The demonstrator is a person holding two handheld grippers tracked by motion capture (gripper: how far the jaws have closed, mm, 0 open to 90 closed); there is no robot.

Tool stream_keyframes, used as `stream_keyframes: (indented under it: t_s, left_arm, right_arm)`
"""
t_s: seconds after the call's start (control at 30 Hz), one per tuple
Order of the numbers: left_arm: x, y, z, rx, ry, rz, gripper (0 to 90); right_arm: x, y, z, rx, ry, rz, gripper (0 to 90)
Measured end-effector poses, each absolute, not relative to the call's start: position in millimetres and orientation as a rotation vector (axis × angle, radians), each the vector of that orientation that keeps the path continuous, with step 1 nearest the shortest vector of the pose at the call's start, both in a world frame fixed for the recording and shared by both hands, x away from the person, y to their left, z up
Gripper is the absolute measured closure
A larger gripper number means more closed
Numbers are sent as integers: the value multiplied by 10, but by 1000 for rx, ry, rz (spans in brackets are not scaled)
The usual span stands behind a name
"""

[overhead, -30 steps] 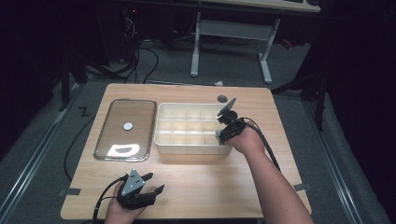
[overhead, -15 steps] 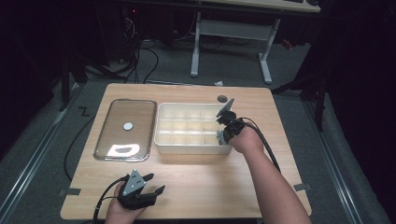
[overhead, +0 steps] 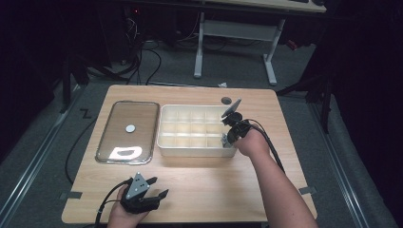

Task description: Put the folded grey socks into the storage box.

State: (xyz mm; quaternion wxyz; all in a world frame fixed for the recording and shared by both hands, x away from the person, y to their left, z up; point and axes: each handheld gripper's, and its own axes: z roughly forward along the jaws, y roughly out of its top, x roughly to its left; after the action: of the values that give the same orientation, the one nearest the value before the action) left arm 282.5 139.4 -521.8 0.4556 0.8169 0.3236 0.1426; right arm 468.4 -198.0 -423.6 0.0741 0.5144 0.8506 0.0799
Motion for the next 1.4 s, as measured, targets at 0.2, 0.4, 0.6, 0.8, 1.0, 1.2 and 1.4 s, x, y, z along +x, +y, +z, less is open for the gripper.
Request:
stream_keyframes:
  t_s: [0.2, 0.4, 0.6, 0.8, 1.0, 1.2, 1.4]
  left_arm:
    - [2826, 1403, -5215, 2013, 800, 354, 379]
    - [2836, 1424, -5223, 2012, 810, 344, 379]
    - [2834, 1415, -5229, 2015, 803, 343, 379]
    - [2836, 1414, -5231, 2015, 805, 342, 379]
    - [2830, 1408, -5231, 2021, 804, 343, 379]
    - [2823, 1392, -5239, 2027, 798, 341, 379]
    - [2835, 1413, -5242, 2022, 806, 341, 379]
  right_arm:
    - [4770, -1970, -4284, 1606, 2495, 195, 889]
    - [4846, -1947, -4495, 1579, 2526, 133, 900]
    - [4933, -1891, -4637, 1623, 2549, 53, 900]
    - [4947, -1907, -4637, 1623, 2564, 58, 900]
    - [4877, -1928, -4415, 1573, 2555, 132, 898]
    - [4824, -1781, -4231, 1547, 2571, 230, 900]
    - [4877, -1787, -4555, 1564, 2580, 120, 900]
